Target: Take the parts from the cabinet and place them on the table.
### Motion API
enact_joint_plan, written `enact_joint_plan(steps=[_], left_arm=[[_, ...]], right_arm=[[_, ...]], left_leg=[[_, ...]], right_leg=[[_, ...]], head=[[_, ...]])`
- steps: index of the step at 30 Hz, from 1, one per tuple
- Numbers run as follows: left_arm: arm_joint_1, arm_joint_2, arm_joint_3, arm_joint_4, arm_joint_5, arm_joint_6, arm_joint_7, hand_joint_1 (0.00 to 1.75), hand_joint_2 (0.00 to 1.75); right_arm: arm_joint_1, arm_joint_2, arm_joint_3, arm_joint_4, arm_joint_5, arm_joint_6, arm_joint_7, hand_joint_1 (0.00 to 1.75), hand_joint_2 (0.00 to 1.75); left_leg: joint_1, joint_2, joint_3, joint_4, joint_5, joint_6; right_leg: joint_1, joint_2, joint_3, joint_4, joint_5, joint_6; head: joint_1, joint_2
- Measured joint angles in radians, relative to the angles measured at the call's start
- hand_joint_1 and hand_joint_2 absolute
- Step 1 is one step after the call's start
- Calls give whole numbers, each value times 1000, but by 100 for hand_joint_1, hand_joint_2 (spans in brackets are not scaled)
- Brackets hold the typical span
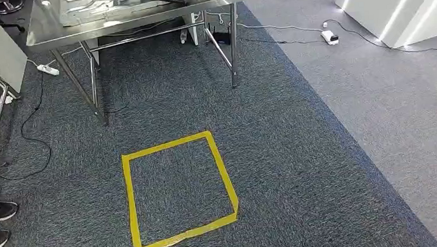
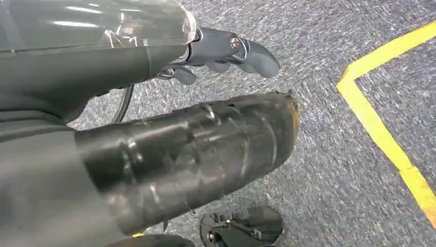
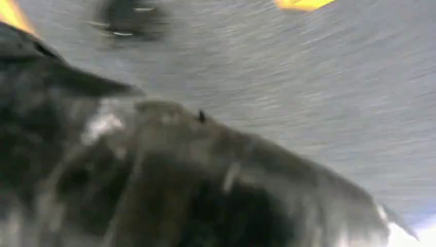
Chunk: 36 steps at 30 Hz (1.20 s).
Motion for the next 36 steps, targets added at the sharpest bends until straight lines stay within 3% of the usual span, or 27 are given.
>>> enact_joint_plan(steps=[1, 2, 7, 8, 9, 10, 12, 13, 14, 15, 16, 17, 19, 20, 21, 22, 23, 24, 25, 26, 29, 30, 31, 32, 34, 35, 36], left_arm=[[1, 0, 2, 0, 0, 4, -1, 0, 0], [2, -1, 5, 0, 2, 5, -1, 0, 0], [2, -1, 7, 0, 3, 5, -1, 0, 0], [4, -1, 24, 0, -1, 6, -1, 0, 0], [4, 0, 25, 0, -3, 6, -1, 0, 0], [5, 1, 27, 0, -5, 4, -2, 0, 0], [1, 1, 27, 0, -10, 4, -4, 0, 0], [-1, 1, 27, 0, -14, 3, -4, 0, 0], [-1, 0, 27, 0, -14, 2, -5, 0, 0], [-2, -2, 28, 0, -14, 2, -5, 0, 0], [-1, -2, 28, 0, -16, 2, -8, 0, 0], [-1, -2, 28, 0, -16, 1, -8, 0, 0], [2, -2, 28, 0, -17, 1, -8, 0, 0], [2, -2, 28, 0, -17, 1, -8, 0, 0], [1, -2, 28, 0, -17, 1, -8, 0, 0], [0, -2, 28, 0, -17, 1, -8, 0, 0], [-1, -3, 28, 0, -17, 1, -8, 0, 0], [-1, -3, 28, 0, -17, 1, -8, 0, 0], [-1, -3, 28, 0, -17, 1, -8, 0, 0], [-1, -3, 28, 0, -18, 1, -7, 0, 0], [-4, -3, 28, 0, -17, 0, -4, 0, 0], [-4, -4, 28, 0, -17, 0, -3, 0, 0], [-4, -4, 28, 0, -17, 0, -4, 0, 0], [-2, -4, 28, 0, -17, 0, -3, 0, 0], [0, -4, 29, 0, -16, 0, -3, 0, 0], [2, -4, 29, 0, -16, 0, -3, 0, 0], [4, -4, 29, 0, -16, 0, -2, 0, 0]], right_arm=[[-6, -2, -16, 38, 4, -14, 43, 0, 0], [-13, -2, -32, 70, 5, -22, 87, 0, 0], [-16, -2, -38, 80, 5, -24, 101, 0, 0], [-32, 3, -114, 177, 13, -18, 216, 0, 0], [-36, 4, -122, 188, 18, -6, 219, 0, 0], [-44, 7, -128, 197, 22, 5, 218, 0, 0], [-49, 6, -137, 204, 29, 20, 214, 0, 0], [-50, 6, -141, 208, 30, 21, 212, 0, 0], [-50, 6, -143, 212, 32, 24, 210, 0, 0], [-51, 3, -146, 214, 34, 31, 207, 0, 0], [-54, 3, -149, 216, 36, 37, 205, 0, 0], [-57, 2, -151, 217, 37, 44, 202, 0, 0], [-64, -1, -151, 220, 41, 52, 197, 0, 0], [-65, -2, -151, 221, 42, 52, 196, 0, 0], [-66, -3, -152, 223, 42, 52, 196, 0, 0], [-66, -4, -152, 225, 42, 52, 196, 0, 0], [-66, -6, -152, 225, 45, 52, 195, 0, 0], [-67, -7, -152, 226, 48, 53, 194, 0, 0], [-72, -8, -152, 226, 49, 55, 193, 0, 0], [-73, -8, -152, 227, 50, 57, 192, 0, 0], [-72, -8, -152, 232, 51, 57, 194, 0, 0], [-72, -8, -152, 233, 54, 56, 198, 0, 0], [-72, -8, -152, 234, 56, 54, 201, 0, 0], [-74, -8, -152, 235, 59, 51, 205, 0, 0], [-74, -8, -152, 236, 64, 48, 210, 0, 0], [-73, -8, -152, 237, 67, 48, 214, 0, 0], [-72, -8, -152, 240, 67, 48, 216, 0, 0]], left_leg=[[0, -21, -26, 54, -41, -1], [1, -30, -59, 127, -81, -3], [1, -32, -76, 161, -97, -4], [0, -47, -81, 147, -18, 6], [0, -84, -32, 32, 32, 16], [-1, -112, -25, 7, 17, 19], [-6, -99, -26, 6, 19, 20], [-8, -92, -23, 6, 21, 25], [-1, -84, -21, -5, 28, 34], [3, -68, -17, -13, 35, 41], [3, -63, -17, -16, 37, 48], [2, -51, -18, -16, 36, 50], [0, -26, -20, -15, 35, 51], [0, -14, -21, -15, 35, 50], [0, -4, -20, -15, 34, 50], [0, 4, -18, -15, 33, 48], [1, 14, -14, -15, 30, 45], [1, 21, -11, -13, 27, 40], [-6, 30, -9, -11, 23, 34], [-8, 36, -8, -9, 21, 27], [-8, 59, 0, -13, 20, 12], [-2, 44, -3, -5, 8, 3], [-1, 5, -14, 25, -18, 1], [-1, -20, -43, 90, -61, 0], [-1, -37, -114, 243, -132, -2], [-1, -38, -139, 296, -142, -1], [-1, -39, -141, 295, -122, 1]], right_leg=[[0, 5, -3, 0, 2, -10], [1, 12, -6, 0, 3, -14], [2, 16, -7, 0, 4, -14], [9, 71, -9, 12, 1, -15], [7, 86, -13, 17, -1, -12], [14, 93, -19, 26, -4, -7], [6, 110, -27, 24, 1, 6], [2, 119, -27, 21, 5, 13], [9, 126, -30, 19, 7, 21], [6, 93, -30, 34, -4, 22], [8, 53, -48, 69, -33, 28], [7, 35, -82, 140, -76, 34], [2, 27, -156, 293, -142, 42], [0, 25, -172, 326, -144, 45], [-2, 22, -161, 308, -121, 47], [-3, 17, -130, 249, -83, 47], [-4, 8, -76, 150, -35, 45], [-2, -20, -27, 61, 0, 41], [7, -60, -8, 16, -13, 33], [11, -43, -11, 15, -4, 23], [13, -18, -18, 15, -4, 9], [3, -7, -11, 6, 4, -2], [3, 0, -12, 5, 5, -8], [3, 7, -16, 6, 7, -14], [8, 27, -19, 7, 7, -19], [9, 39, -19, 9, 7, -19], [11, 53, -19, 12, 6, -19]], head=[[-2, 0], [-2, 0], [-2, 0], [-2, 0], [-1, 0], [-1, 0], [-1, 0], [-1, 0], [0, 0], [-1, 0], [5, 0], [5, 0], [5, 0], [5, 0], [5, 0], [5, 0], [5, 0], [5, 0], [5, 0], [3, 0], [4, 0], [3, 0], [3, 0], [3, 0], [3, 0], [3, 0], [3, 0]])
